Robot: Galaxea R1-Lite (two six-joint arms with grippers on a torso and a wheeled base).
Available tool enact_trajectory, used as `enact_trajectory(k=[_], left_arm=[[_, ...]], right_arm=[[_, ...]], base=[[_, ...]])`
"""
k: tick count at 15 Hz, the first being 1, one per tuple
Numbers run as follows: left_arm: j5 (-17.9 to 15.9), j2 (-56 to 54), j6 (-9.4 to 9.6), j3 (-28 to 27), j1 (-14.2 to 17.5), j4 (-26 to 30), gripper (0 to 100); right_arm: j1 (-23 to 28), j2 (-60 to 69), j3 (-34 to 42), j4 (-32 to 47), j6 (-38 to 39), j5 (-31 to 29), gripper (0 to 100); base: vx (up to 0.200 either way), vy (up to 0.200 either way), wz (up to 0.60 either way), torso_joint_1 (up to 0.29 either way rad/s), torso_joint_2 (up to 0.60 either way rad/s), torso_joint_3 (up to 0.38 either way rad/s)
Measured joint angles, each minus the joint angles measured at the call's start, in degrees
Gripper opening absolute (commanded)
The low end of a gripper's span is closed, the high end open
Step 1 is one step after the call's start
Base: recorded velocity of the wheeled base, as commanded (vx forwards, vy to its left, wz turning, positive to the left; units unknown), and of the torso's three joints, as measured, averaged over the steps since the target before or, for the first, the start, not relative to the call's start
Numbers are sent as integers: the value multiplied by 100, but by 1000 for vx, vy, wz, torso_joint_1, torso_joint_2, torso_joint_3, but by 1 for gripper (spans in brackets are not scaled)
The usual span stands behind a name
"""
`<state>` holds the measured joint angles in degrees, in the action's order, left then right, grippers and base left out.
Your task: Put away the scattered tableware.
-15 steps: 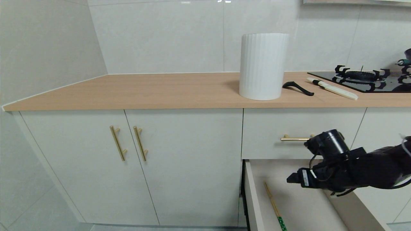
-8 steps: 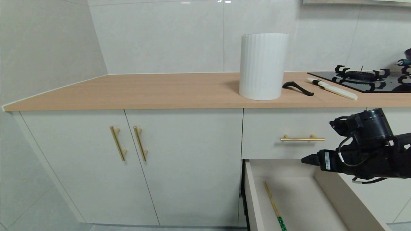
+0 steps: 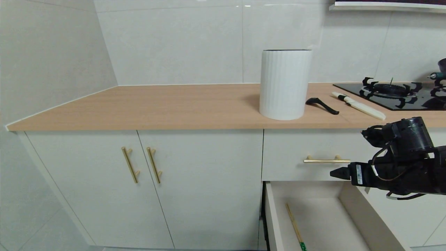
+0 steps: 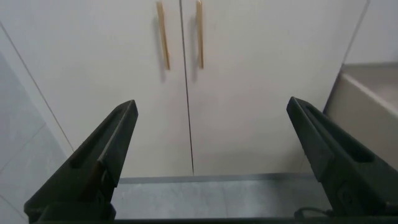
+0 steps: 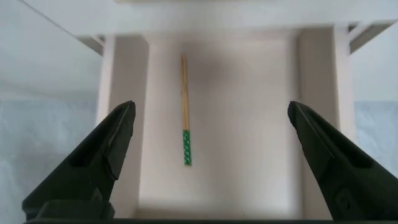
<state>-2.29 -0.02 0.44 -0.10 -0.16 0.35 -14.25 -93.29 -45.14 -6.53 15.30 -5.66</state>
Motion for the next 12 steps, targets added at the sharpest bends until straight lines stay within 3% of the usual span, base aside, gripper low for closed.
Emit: enact_trajectory(k=[12], left_arm=[[0, 0, 0, 0, -2, -2, 100]], right_arm=[[-62, -17, 63, 5, -46, 5, 100]], base=[[0, 0, 0, 192, -478, -286]])
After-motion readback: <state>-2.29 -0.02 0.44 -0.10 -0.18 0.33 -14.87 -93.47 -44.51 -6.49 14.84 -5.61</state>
